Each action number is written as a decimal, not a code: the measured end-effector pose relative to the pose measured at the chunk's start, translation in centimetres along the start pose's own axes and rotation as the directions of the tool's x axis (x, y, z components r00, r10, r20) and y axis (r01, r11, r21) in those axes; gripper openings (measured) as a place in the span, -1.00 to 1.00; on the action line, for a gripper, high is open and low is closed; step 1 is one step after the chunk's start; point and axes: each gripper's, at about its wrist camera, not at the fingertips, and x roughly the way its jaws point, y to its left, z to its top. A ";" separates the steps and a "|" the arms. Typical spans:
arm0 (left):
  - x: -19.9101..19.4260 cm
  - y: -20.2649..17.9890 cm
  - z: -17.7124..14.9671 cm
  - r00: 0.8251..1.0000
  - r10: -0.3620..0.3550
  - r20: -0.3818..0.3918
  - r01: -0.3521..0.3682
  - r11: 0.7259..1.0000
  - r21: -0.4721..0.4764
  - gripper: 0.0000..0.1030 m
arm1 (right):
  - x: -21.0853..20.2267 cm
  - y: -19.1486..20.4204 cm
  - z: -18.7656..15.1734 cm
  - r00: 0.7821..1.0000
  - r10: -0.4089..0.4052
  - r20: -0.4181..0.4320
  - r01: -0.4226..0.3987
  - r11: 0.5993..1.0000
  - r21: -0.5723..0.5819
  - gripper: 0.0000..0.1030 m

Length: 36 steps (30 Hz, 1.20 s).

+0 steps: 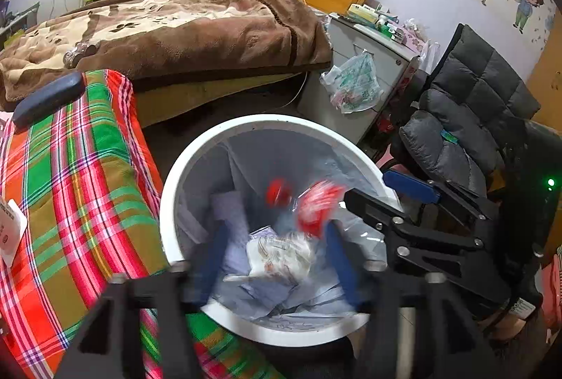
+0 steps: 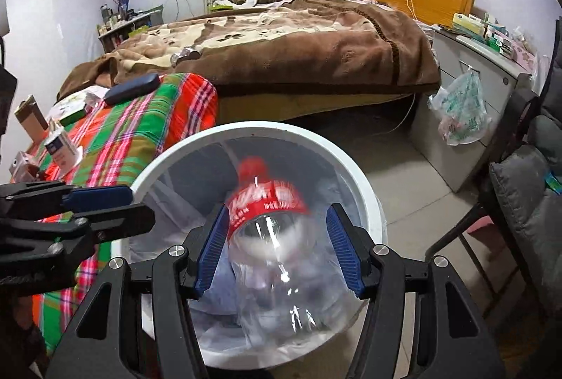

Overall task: Collect trash
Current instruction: 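Carry the wrapper and cola bottle over the white bin and open both tools, then move both tools back over the table toward the remaining items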

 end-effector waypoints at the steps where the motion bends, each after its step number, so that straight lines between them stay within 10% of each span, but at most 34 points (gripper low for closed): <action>1: 0.0 0.0 0.0 1.000 -0.006 0.000 0.006 1.000 -0.004 0.21 | 0.0 -0.1 0.0 1.000 0.003 0.000 -0.003 1.000 0.004 0.15; 18: -5.4 1.5 -1.2 0.989 0.102 0.105 -0.098 0.994 -0.044 0.21 | -2.2 0.7 -0.1 0.998 -0.010 0.063 0.008 1.000 0.025 0.15; 36: -12.8 5.0 -5.0 0.934 0.290 0.208 -0.269 0.955 -0.123 0.21 | -3.7 6.3 0.3 0.992 0.068 0.111 -0.063 0.997 -0.043 0.15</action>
